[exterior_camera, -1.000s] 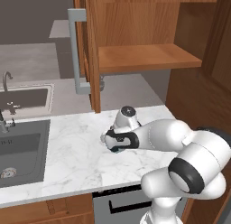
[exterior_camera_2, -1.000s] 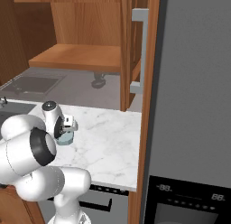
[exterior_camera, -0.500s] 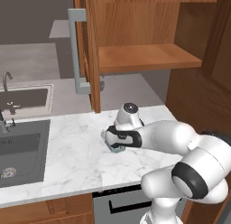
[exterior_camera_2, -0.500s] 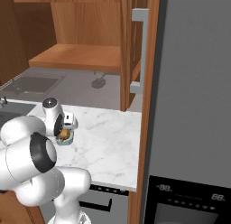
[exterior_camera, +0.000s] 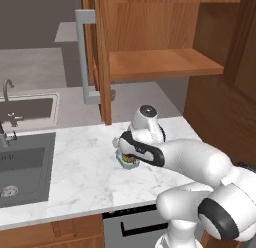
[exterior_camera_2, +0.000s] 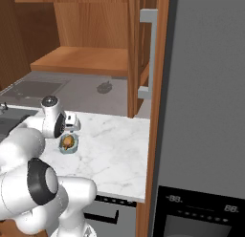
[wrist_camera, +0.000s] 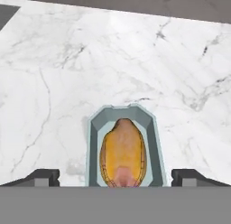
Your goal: Retrieve the tupperware from the cabinet, then place the raw meat into the tupperware to avoid contamination.
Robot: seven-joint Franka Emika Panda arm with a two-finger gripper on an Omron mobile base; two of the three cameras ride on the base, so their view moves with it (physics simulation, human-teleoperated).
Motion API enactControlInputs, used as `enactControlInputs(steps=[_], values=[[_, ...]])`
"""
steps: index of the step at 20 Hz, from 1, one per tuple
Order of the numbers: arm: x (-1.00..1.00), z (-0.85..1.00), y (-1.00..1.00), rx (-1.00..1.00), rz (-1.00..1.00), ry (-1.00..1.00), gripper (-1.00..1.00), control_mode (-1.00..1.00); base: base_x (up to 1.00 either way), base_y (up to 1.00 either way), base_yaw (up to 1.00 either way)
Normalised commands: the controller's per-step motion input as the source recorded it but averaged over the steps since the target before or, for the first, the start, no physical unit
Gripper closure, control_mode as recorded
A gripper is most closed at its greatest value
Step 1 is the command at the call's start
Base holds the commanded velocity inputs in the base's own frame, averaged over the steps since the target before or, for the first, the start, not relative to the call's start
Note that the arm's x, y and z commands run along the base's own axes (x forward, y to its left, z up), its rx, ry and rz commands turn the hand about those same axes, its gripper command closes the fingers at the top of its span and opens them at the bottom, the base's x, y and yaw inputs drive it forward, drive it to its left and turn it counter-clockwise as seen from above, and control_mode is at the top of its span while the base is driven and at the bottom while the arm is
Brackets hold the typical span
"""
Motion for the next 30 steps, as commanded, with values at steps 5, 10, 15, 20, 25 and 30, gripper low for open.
enactControlInputs(steps=[5,10,15,20,25,30], values=[[-0.63,0.25,0.0,0.0,0.0,-0.06,-1.0,-1.0,0.0,0.0,0.0],[-0.76,0.35,0.0,0.0,0.0,-0.14,-1.0,-1.0,0.0,0.0,0.0],[-0.74,0.5,-0.02,0.02,0.0,-0.23,-1.0,-1.0,0.0,0.0,0.0],[-0.8,0.43,-0.14,0.03,0.0,-0.34,-1.0,-1.0,0.0,0.0,0.0],[-0.72,0.37,-0.2,0.06,0.0,-0.42,-1.0,-1.0,0.0,0.0,0.0],[-0.66,0.38,-0.2,0.07,0.0,-0.44,-1.0,-1.0,0.0,0.0,0.0]])
